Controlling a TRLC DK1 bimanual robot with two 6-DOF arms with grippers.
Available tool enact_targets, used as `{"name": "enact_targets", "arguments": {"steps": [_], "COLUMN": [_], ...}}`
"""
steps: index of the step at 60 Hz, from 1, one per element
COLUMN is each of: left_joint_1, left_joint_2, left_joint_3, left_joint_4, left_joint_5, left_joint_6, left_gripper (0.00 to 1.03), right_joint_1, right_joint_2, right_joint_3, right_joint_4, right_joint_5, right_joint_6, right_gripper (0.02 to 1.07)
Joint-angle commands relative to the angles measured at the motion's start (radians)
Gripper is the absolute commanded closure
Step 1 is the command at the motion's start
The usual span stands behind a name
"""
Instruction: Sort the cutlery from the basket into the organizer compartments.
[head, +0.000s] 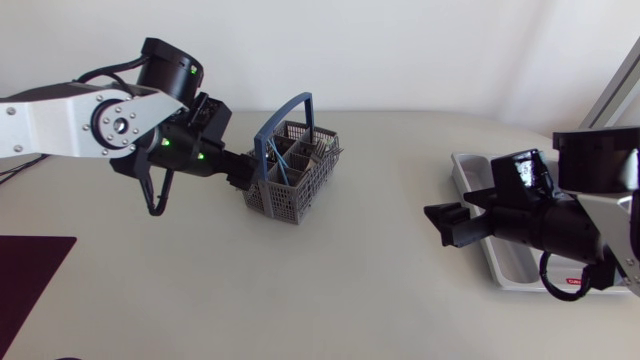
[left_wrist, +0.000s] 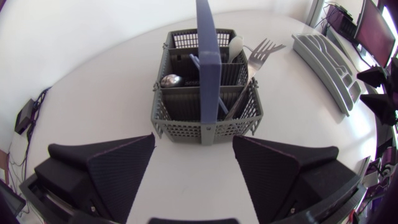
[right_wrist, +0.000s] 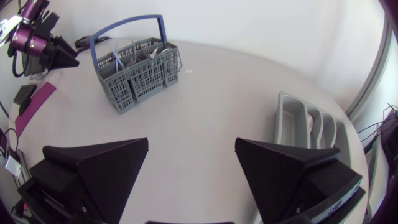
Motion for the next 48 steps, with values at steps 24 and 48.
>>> {"name": "enact_targets", "arguments": {"steps": [24, 48], "left_joint_1": [-0.043, -0.043], "left_joint_2": [0.219, 0.196], "left_joint_3": [0.152, 0.101], "left_joint_4": [0.119, 0.133], "left_joint_5": [-0.005, -0.005], "left_joint_6": [-0.065, -0.079], "left_gripper": [0.39, 1.0], "right_joint_1": [0.014, 0.014], "right_joint_2": [0.121, 0.128], "right_joint_3": [0.048, 0.042], "right_joint_4": [-0.024, -0.015], "right_joint_5": [-0.041, -0.044], "right_joint_6": [-0.047, -0.057], "right_gripper": [0.07, 0.07]}}
